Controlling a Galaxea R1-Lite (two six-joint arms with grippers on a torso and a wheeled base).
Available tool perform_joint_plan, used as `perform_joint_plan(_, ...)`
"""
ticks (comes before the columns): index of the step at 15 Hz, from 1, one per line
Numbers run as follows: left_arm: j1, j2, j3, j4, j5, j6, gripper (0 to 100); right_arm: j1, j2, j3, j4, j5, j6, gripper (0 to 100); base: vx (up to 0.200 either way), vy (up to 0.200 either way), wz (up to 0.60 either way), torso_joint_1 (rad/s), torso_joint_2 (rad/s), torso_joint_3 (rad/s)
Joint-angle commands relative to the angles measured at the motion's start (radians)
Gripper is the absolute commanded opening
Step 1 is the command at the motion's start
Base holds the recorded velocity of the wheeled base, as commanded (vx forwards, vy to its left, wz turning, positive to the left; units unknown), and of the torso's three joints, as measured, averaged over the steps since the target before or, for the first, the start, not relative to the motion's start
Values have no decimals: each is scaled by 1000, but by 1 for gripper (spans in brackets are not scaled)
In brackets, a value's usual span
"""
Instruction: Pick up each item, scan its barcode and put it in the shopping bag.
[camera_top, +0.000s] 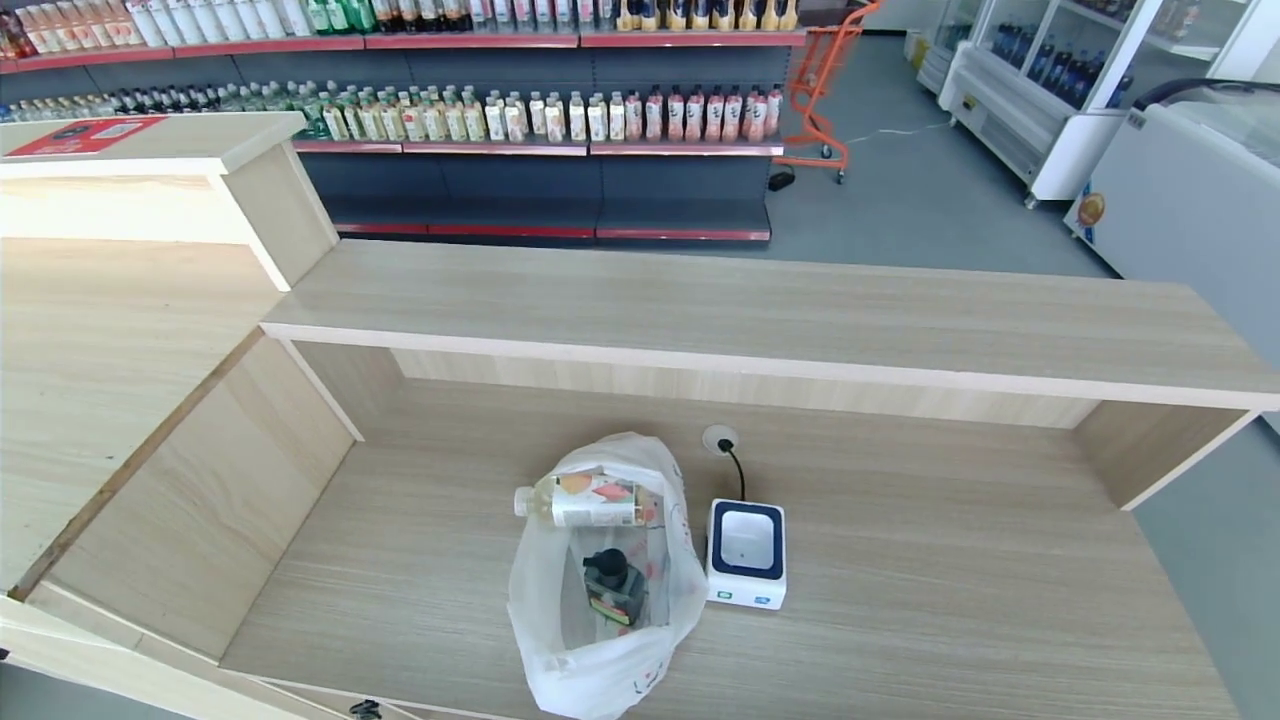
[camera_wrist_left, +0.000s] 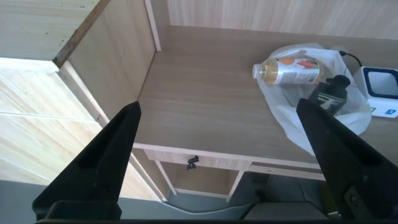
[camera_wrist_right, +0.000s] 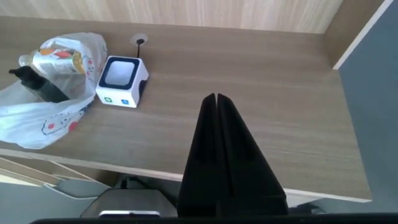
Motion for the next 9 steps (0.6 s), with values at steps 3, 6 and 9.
perform_joint_plan(3, -1, 1, 0, 0, -1, 7, 100, -1, 4, 0, 1, 0, -1, 0, 200, 0, 0, -2, -4, 1)
perform_joint_plan(6, -1, 0, 0, 0, 0, -2, 100, -1, 4, 0, 1, -1, 7, 0, 0, 0, 0, 0, 0, 0)
perform_joint_plan(9, -1, 0, 0, 0, -1, -2, 100, -1, 4, 0, 1, -1, 5, 0, 0, 0, 0, 0, 0, 0)
